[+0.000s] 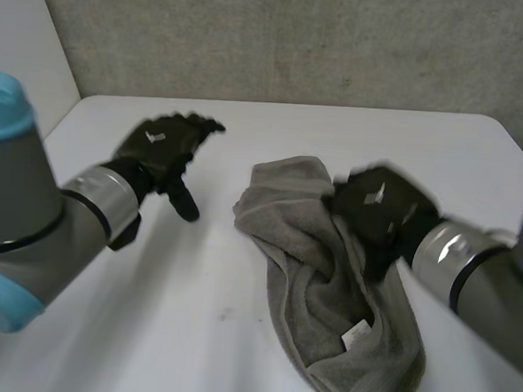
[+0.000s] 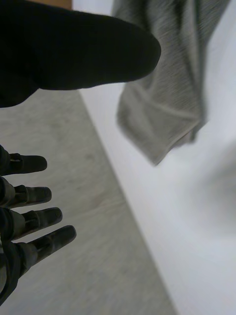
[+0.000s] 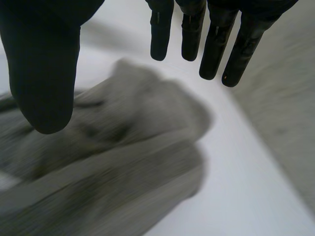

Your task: Fold the towel.

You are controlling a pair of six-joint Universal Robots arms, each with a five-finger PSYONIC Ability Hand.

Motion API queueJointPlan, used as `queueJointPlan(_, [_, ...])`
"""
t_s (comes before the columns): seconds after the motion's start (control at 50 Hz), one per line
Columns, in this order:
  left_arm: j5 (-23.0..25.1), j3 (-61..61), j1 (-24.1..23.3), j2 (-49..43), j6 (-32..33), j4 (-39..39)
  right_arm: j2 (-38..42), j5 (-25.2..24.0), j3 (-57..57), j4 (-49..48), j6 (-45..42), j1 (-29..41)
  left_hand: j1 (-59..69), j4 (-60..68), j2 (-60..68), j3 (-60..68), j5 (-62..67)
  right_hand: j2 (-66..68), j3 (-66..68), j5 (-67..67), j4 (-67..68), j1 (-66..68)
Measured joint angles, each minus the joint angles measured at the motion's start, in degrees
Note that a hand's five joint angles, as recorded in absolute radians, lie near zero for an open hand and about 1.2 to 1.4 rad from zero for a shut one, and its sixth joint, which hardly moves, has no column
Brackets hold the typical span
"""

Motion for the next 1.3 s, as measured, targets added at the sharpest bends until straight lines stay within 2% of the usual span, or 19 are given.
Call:
queueJointPlan(0.08, [1.83,0.98,0.24,-6.27,-0.02,0.61,3.35,-0.49,4.72,3.41,-4.35,1.48,0.0,0.0,0.01,0.0,0.0,0.18,0.52,0.77,0.5,0.42])
queueJointPlan(0.18, [1.98,1.82,0.35,-10.28,-0.04,2.01,5.46,-0.22,11.16,2.76,-5.89,3.28,0.0,0.0,0.01,0.0,0.0,0.27,1.08,1.59,1.12,0.98])
queueJointPlan(0.26, [1.87,1.89,0.26,-11.29,-0.06,3.18,7.08,0.48,14.87,0.71,-6.44,4.26,-0.01,0.0,-0.02,-0.02,0.0,8.87,9.17,8.87,9.17,8.89])
queueJointPlan(0.28, [1.85,1.83,0.13,-11.43,-0.07,3.56,7.38,0.66,15.42,0.22,-6.55,4.39,-0.01,0.0,-0.03,-0.02,0.0,29.02,27.7,26.5,27.4,24.1])
queueJointPlan(0.3, [1.85,1.8,0.06,-11.46,-0.08,3.7,7.93,1.13,16.27,-0.78,-6.76,4.55,-0.01,0.0,-0.03,-0.02,0.0,29.02,27.7,26.5,27.4,24.1])
queueJointPlan(0.32, [1.85,1.7,-0.18,-11.43,-0.09,4.04,8.36,2.15,16.88,-2.75,-6.97,4.54,-0.05,-0.03,-0.08,-0.09,0.0,42.63,41.42,40.47,41.69,35.71])
queueJointPlan(0.36, [1.87,1.64,-0.39,-11.39,-0.11,4.2,8.5,2.92,17.02,-4.32,-7.06,4.47,-0.06,-0.03,-0.09,-0.1,-0.01,46.1,44.84,43.87,45.05,37.6])
queueJointPlan(0.46, [1.96,1.67,-1.72,-11.55,-0.18,4.94,7.45,5.48,15.2,-10.32,-6.63,4.05,-0.05,-0.02,-0.08,-0.09,0.0,46.97,46.45,45.41,47.02,37.67])
queueJointPlan(0.58, [2.23,2.12,-3.52,-13.33,-0.2,6.79,3.01,6.18,10.68,-13.28,-1.82,3.48,0.0,0.0,0.0,0.0,0.0,46.97,46.45,45.43,47.03,37.67])
queueJointPlan(0.64, [3.26,2.75,-4.87,-15.97,-0.2,9.22,-2.59,5.53,5.42,-14.22,6.91,3.01,0.0,0.0,0.01,0.0,0.0,46.97,46.46,45.47,47.03,37.67])
queueJointPlan(0.76, [5.63,3.48,-5.75,-18.66,-0.15,11.33,-6.79,4.19,1.17,-14.2,14.23,2.69,0.0,0.0,0.01,0.0,0.0,46.97,46.65,45.54,47.03,37.67])
queueJointPlan(0.82, [9.03,4.26,-6.16,-21.0,0.0,12.66,-11.76,2.28,-2.28,-13.69,18.56,2.57,0.0,0.0,0.01,0.0,0.0,47.03,46.77,45.54,47.03,37.67])
queueJointPlan(0.98, [12.99,5.71,-6.2,-24.01,0.04,12.61,-17.08,1.95,-4.62,-13.56,18.48,2.02,6.36,6.26,6.13,6.13,5.88,47.03,46.77,45.54,47.33,37.67])
queueJointPlan(1.16, [13.36,6.15,-6.03,-24.8,0.06,12.16,-20.35,2.89,-6.26,-14.09,16.69,-4.03,16.43,16.36,16.23,16.21,15.95,47.03,46.77,45.55,47.34,37.67])
queueJointPlan(1.28, [13.41,6.05,-6.01,-25.04,0.06,12.24,-20.57,2.91,-6.36,-14.1,16.37,-7.26,8.91,9.07,9.11,9.05,8.92,47.03,46.77,45.56,47.34,37.67])
queueJointPlan(1.3, [13.49,6.03,-6.02,-25.25,0.06,12.33,-20.57,2.92,-6.32,-14.08,16.38,-7.52,3.75,4.11,4.11,4.07,3.72,47.03,46.77,45.56,47.34,37.67])
